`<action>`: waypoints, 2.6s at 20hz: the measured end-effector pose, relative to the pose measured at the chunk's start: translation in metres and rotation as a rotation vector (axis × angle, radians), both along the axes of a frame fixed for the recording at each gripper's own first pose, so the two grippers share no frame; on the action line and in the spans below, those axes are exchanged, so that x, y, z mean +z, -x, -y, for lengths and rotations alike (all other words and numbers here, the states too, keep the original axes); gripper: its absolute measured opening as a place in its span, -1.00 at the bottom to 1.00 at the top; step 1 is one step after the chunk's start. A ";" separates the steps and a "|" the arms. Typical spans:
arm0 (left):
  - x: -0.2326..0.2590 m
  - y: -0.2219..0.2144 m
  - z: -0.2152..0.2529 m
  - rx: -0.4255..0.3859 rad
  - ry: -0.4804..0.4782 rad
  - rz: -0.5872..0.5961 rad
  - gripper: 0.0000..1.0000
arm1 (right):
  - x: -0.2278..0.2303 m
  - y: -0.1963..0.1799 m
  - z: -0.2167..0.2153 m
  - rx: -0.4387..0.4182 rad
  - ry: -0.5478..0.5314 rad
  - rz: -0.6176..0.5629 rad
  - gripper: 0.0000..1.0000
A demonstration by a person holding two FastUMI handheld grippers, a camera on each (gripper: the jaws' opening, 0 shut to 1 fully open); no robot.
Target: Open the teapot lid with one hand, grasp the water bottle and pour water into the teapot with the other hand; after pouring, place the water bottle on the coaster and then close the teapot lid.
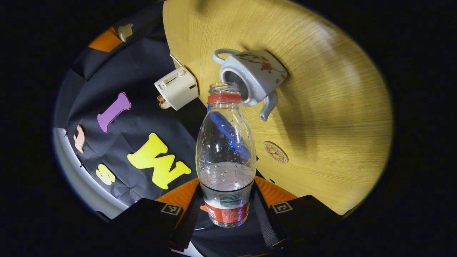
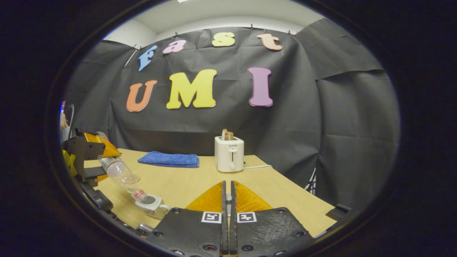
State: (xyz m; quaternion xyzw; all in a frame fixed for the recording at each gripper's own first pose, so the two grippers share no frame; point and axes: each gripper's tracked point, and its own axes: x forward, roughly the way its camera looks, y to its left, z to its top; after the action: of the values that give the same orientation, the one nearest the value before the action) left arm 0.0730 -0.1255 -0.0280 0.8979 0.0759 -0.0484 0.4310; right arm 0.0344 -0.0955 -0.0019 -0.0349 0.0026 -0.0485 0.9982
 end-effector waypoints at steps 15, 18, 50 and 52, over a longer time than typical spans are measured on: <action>0.003 -0.005 -0.008 0.022 -0.031 0.012 0.52 | 0.000 0.002 -0.001 -0.001 0.008 -0.003 -0.98; -0.005 -0.006 -0.015 0.010 0.101 -0.003 0.52 | 0.001 0.003 -0.001 -0.002 0.013 -0.002 -0.98; -0.003 -0.077 -0.087 0.147 2.050 0.085 0.53 | -0.012 0.000 -0.019 0.007 0.043 -0.024 -0.98; -0.008 -0.096 -0.090 0.170 2.096 0.065 0.53 | -0.011 0.000 -0.018 0.003 0.043 -0.023 -0.98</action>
State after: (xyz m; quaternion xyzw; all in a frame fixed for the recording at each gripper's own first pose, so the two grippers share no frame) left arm 0.1687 -0.0359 -0.0364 0.0685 0.0471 -0.0354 0.9959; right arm 0.0346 -0.0779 -0.0128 -0.0571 0.0129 -0.0468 0.9972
